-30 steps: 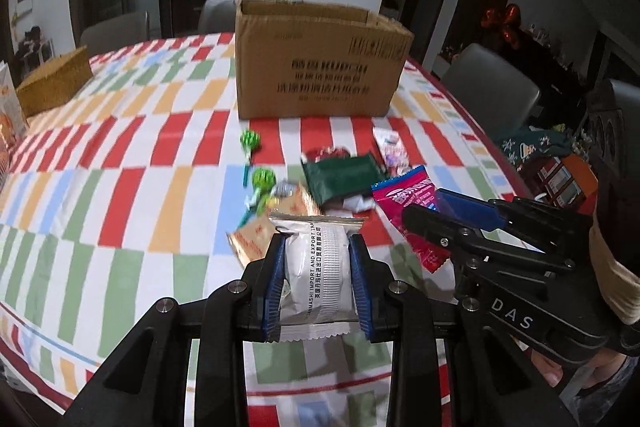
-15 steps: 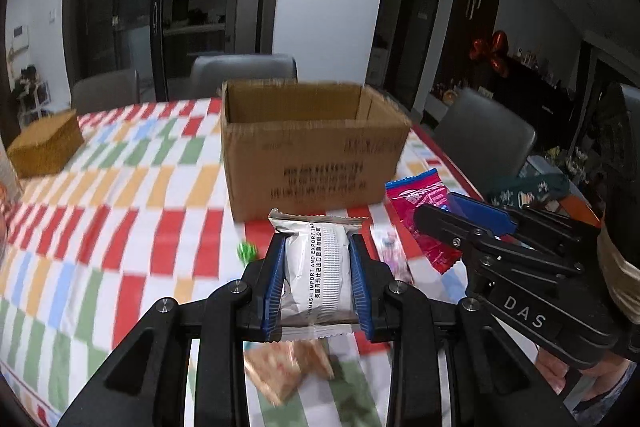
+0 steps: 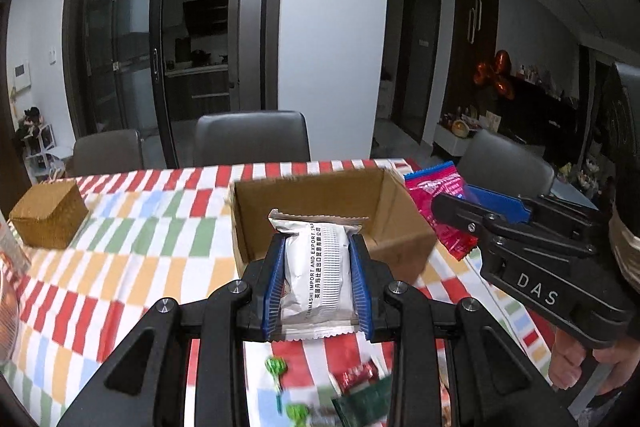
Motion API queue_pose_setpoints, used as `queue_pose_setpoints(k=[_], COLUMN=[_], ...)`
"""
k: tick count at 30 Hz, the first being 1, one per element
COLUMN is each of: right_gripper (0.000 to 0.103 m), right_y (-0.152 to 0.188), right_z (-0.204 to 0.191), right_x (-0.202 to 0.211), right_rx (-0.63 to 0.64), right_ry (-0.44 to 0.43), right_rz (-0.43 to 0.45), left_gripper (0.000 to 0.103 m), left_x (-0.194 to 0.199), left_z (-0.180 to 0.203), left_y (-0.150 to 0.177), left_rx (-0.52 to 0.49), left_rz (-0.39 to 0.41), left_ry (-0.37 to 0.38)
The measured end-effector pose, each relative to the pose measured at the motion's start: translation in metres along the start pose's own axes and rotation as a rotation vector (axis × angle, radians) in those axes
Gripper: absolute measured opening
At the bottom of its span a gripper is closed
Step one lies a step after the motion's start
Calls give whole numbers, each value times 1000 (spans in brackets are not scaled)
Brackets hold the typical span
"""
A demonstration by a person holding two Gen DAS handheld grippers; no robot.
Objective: Organize snacks
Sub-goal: 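Carry both packets into the cardboard box and open both tools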
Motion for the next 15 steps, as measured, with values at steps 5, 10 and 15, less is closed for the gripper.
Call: queue_pose_setpoints(k=[5,10,15], right_gripper=[30,30,30], right_y=[-25,-42,-52], right_z=[5,11,14], right_x=[-19,-41,-69], right_rx=[9,4,8], right_ry=[14,19,19], right_rz=[-3,-19,-44], left_gripper=[31,31,31], left_x=[-22,-44,-70], left_z=[-15,-27,-33], left_y=[-28,-49,-64], left_rx=[14,5,-8], left_rz=[-3,-14,-37], left_ry=[7,-4,-15])
Point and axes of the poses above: each gripper's, at about its wrist camera, not at the fingertips, and x roughly against the way its jaws point, z to its right, y to its underside, the point moved 10 cm from there along -x, roughly the way its jaws point, and after that the axes turned 9 degrees about -z, right-handed, at the moved point
